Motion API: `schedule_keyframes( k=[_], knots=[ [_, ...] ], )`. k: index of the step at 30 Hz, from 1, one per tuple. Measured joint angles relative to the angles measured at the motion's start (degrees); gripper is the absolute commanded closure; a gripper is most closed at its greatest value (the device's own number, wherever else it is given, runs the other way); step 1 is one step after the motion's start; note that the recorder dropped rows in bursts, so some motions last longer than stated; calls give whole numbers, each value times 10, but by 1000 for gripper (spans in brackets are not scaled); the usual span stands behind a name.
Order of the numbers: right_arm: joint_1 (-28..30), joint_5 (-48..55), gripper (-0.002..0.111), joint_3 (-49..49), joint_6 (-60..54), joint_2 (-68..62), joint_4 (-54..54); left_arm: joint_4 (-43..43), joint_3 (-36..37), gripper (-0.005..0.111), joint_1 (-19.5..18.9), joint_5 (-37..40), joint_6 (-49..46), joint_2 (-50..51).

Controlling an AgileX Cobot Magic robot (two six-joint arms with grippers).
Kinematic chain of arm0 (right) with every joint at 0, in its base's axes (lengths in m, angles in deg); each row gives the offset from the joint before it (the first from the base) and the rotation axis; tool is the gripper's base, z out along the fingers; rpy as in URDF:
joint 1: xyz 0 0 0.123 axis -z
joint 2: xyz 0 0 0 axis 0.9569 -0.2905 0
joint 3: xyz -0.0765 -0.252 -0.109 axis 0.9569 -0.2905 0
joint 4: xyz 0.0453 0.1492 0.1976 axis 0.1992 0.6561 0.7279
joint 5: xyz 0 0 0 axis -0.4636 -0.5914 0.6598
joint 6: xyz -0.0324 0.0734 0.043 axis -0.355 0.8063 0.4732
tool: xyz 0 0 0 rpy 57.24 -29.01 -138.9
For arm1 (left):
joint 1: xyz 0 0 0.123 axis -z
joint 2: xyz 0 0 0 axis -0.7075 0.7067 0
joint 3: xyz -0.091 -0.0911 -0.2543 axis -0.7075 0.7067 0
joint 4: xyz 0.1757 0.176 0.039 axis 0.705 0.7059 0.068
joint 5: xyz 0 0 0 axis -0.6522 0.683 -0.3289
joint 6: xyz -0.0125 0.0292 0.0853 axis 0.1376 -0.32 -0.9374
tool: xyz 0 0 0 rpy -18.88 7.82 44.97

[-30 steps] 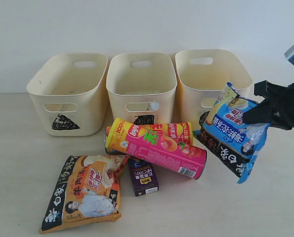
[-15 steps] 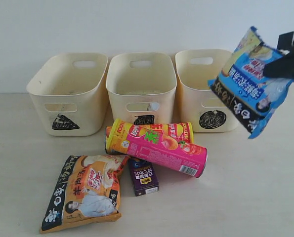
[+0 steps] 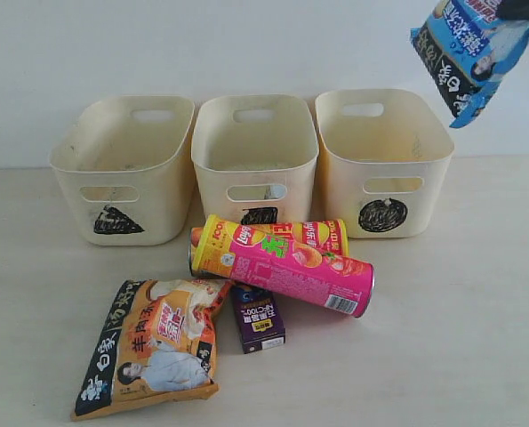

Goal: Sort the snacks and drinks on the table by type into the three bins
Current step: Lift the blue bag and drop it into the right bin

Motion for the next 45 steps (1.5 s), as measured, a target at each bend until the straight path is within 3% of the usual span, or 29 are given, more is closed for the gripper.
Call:
schedule_keyframes(
  k=[11,18,21,26,29,33,39,45],
  knots=[
    [-45,-42,108,152,9,-196,5,0,0,103,0,0,0,0],
    [-82,-88,107,175,9,-264,3,0,0,103,0,0,0,0],
    [-82,-101,98,176,9,-279,-4,0,0,103,0,0,0,0],
    [-82,-105,58,179,10,-290,-7,0,0,103,0,0,0,0],
    [-82,-105,46,180,10,-291,-7,0,0,103,0,0,0,0],
    [-82,-111,55,180,11,-290,-7,0,0,103,0,0,0,0],
    [-81,-113,107,181,11,-258,-60,0,0,103,0,0,0,0],
    [-80,-28,108,181,16,-228,-154,0,0,103,0,0,0,0]
  ],
)
